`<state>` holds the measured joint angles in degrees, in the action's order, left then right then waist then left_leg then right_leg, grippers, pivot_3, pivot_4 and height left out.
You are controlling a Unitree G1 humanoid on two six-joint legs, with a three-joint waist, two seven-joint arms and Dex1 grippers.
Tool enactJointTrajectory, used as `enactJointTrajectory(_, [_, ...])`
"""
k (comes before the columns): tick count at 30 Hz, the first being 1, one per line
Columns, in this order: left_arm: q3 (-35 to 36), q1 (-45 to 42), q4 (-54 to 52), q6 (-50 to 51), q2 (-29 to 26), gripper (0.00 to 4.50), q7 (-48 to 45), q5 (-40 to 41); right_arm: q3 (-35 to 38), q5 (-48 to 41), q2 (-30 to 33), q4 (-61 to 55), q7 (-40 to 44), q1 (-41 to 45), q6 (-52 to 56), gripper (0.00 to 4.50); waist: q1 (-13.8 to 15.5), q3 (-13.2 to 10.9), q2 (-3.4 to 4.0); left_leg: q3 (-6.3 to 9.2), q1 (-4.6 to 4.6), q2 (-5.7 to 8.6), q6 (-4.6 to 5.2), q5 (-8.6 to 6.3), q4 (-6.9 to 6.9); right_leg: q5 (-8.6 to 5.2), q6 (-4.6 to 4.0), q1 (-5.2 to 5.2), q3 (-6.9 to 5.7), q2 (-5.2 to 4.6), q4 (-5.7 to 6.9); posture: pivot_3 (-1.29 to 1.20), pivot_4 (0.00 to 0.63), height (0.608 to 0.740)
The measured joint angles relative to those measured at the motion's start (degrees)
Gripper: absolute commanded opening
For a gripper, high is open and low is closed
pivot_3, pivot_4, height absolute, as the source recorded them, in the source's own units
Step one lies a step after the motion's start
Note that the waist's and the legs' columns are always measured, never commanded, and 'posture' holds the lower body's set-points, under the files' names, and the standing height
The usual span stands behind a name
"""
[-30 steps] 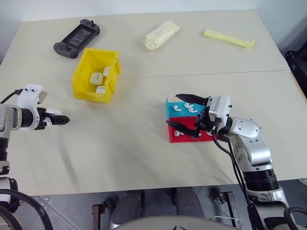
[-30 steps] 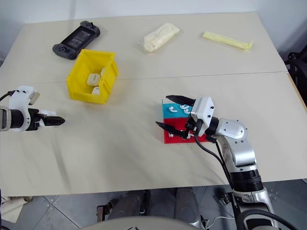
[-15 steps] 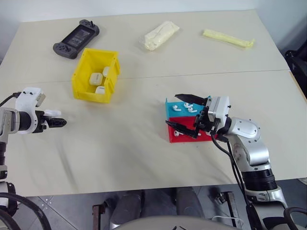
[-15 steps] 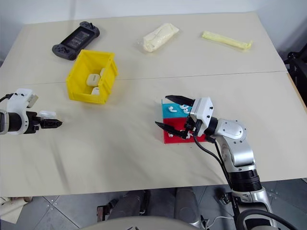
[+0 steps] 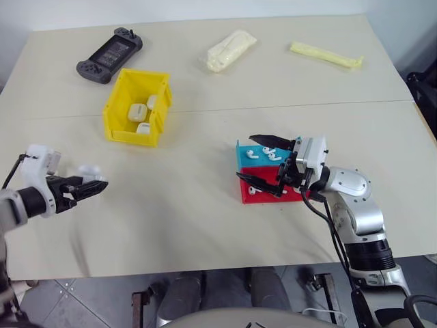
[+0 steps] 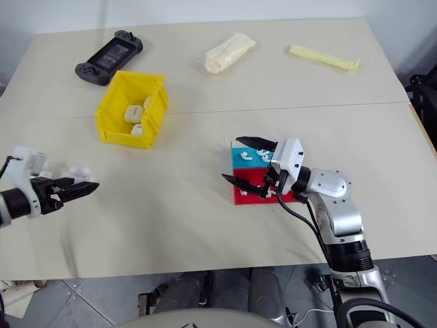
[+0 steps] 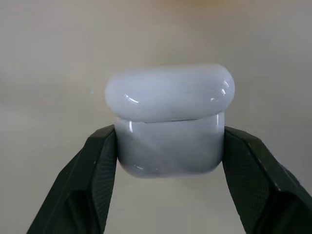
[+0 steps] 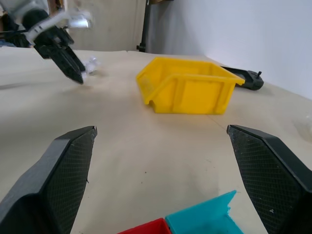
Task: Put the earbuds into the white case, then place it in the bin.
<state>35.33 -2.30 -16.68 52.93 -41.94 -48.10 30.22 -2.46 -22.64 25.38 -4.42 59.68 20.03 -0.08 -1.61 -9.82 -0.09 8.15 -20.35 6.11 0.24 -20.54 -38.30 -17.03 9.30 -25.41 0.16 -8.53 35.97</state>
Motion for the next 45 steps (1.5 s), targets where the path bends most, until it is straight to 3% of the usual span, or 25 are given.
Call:
enactJointTrajectory(5, [0.5, 1.2, -9.9, -15.4, 11.8, 2.81, -0.3, 4.3, 0.3, 0.0, 1.4, 0.0, 0.9, 0.4, 0.0, 4.5, 1.1, 0.0, -0.06, 0.02, 0.0, -0.01, -0.04, -0.08, -0.51, 0.02, 0.01, 0.2, -0.05, 0.02, -0.09, 0.0, 0.15, 0.74])
enactJointTrajectory(9, [-9.0, 0.3, -12.2, -24.9, 19.8, 2.81, 1.3, 3.1, 0.8, 0.0, 3.5, 0.0, 0.9, 0.4, 0.1, 4.5, 2.0, 0.0, -0.06, 0.02, 0.01, 0.03, 0.07, -0.18, -0.77, 0.05, 0.05, 0.37, -0.04, 0.01, -0.08, 0.0, 0.15, 0.74])
enactJointTrajectory(13, [-20.0, -0.8, -11.2, -33.0, 23.0, 2.81, -1.4, 0.3, 3.7, -0.1, 7.5, -1.3, 0.4, -2.0, 0.6, 4.5, 2.3, 0.0, -0.07, -0.06, 0.01, 0.04, 0.17, -0.27, -0.79, 0.07, 0.09, 0.41, -0.02, 0.01, -0.07, 0.0, 0.15, 0.74])
enactJointTrajectory(17, [-28.6, -2.5, -6.4, -42.1, 23.4, 2.81, -7.0, -2.9, 9.1, -0.6, 12.1, -3.6, -0.2, -6.5, 1.3, 4.5, 2.4, 0.0, -0.07, -0.18, 0.02, 0.01, 0.2, -0.28, -0.79, 0.1, 0.14, 0.42, 0.01, 0.02, -0.14, 0.0, 0.15, 0.74])
enactJointTrajectory(23, [-38.6, -13.7, 5.7, -49.6, 30.1, 2.81, -12.8, -3.5, 23.2, -1.8, 18.8, -4.7, 0.8, -21.9, 1.1, 4.5, 4.0, 0.1, -0.05, -0.24, 0.13, 0.07, 0.36, -0.32, -0.9, 0.25, 0.42, 0.86, -0.01, 0.01, -0.43, 0.0, 0.15, 0.74])
enactJointTrajectory(27, [-42.3, -18.4, 12.3, -53.4, 33.7, 2.81, -16.1, -3.3, 30.9, -2.1, 20.5, -4.6, 1.5, -29.6, 0.9, 4.5, 3.4, 0.1, -0.03, -0.49, 0.19, 0.05, 0.47, -0.38, -0.87, 0.27, 0.46, 0.85, 0.12, 0.02, -0.47, 0.0, 0.15, 0.74])
enactJointTrajectory(31, [-43.6, -21.3, 17.7, -55.9, 36.9, 2.81, -18.9, -2.4, 34.0, -1.3, 23.9, -4.7, 5.0, -35.1, -0.2, 4.5, 3.0, 0.1, -0.03, -0.79, 0.21, 0.05, 0.51, -0.4, -0.87, 0.28, 0.49, 0.85, 0.16, 0.04, -0.52, 0.0, 0.15, 0.74])
enactJointTrajectory(35, [-44.7, -21.2, 17.7, -57.6, 36.7, 2.81, -20.7, -2.3, 32.9, -1.8, 27.8, -8.3, 6.0, -32.9, 3.2, 4.5, 2.8, 0.1, 0.05, -0.77, 0.27, -0.06, 0.54, -0.43, -0.84, 0.29, 0.49, 0.82, 0.24, 0.08, -0.7, 0.0, 0.15, 0.74])
enactJointTrajectory(41, [-43.9, -18.5, 17.2, -57.6, 35.3, 2.81, -19.4, -2.0, 21.8, -5.8, 39.9, -20.4, 2.6, -23.3, 27.4, 4.5, 3.4, 0.1, 0.03, -0.61, 0.17, -0.02, 0.58, -0.45, -0.9, 0.33, 0.56, 0.83, 0.2, 0.03, -0.92, 0.0, 0.15, 0.74])
enactJointTrajectory(45, [-43.5, -16.7, 15.1, -57.5, 34.2, 2.81, -16.8, -2.4, 11.7, -7.7, 44.3, -25.6, 0.9, -13.6, 39.5, 4.5, 4.0, 0.1, 0.01, -0.57, 0.1, 0.03, 0.61, -0.47, -0.92, 0.37, 0.62, 0.82, 0.19, -0.02, -1.03, 0.0, 0.15, 0.74])
